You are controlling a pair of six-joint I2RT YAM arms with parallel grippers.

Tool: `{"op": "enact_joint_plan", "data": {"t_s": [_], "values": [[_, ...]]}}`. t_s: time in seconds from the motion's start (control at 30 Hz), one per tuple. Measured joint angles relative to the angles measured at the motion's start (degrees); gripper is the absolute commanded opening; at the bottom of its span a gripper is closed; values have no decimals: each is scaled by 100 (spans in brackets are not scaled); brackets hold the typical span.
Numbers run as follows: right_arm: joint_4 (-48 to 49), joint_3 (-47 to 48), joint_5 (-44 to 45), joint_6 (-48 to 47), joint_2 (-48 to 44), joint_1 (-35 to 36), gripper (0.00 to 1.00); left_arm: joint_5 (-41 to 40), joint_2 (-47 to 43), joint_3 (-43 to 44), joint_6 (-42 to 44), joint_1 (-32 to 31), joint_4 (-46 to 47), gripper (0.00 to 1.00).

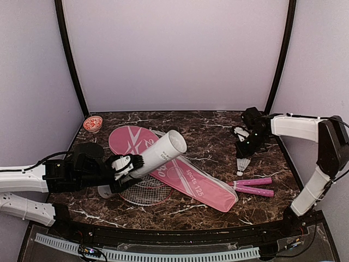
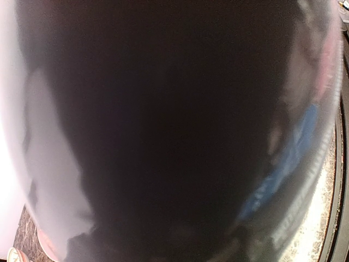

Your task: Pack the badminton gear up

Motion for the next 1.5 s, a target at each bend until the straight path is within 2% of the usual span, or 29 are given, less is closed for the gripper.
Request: {"op": "enact_joint_plan", "data": {"t_s": [0.27,0.6,0.8,1.03,1.5], "values": [[286,127,-249,256,-927,-2,0,-42,-2,0,-26,0,7,42],[1720,538,-929,879,-1895,153,0,-129,4,2,-249,0,7,42],[2321,973,-1132,1082,-2291,951,0,-151,199,83,-424,0,35,42],[3130,988,-1215,1071,-2837,1937,0,-247,402,103,-848,2,286,42],[3611,1099,-994,975,-2319,3359,0,-275,614,170,-1635,2,817,41]]}}
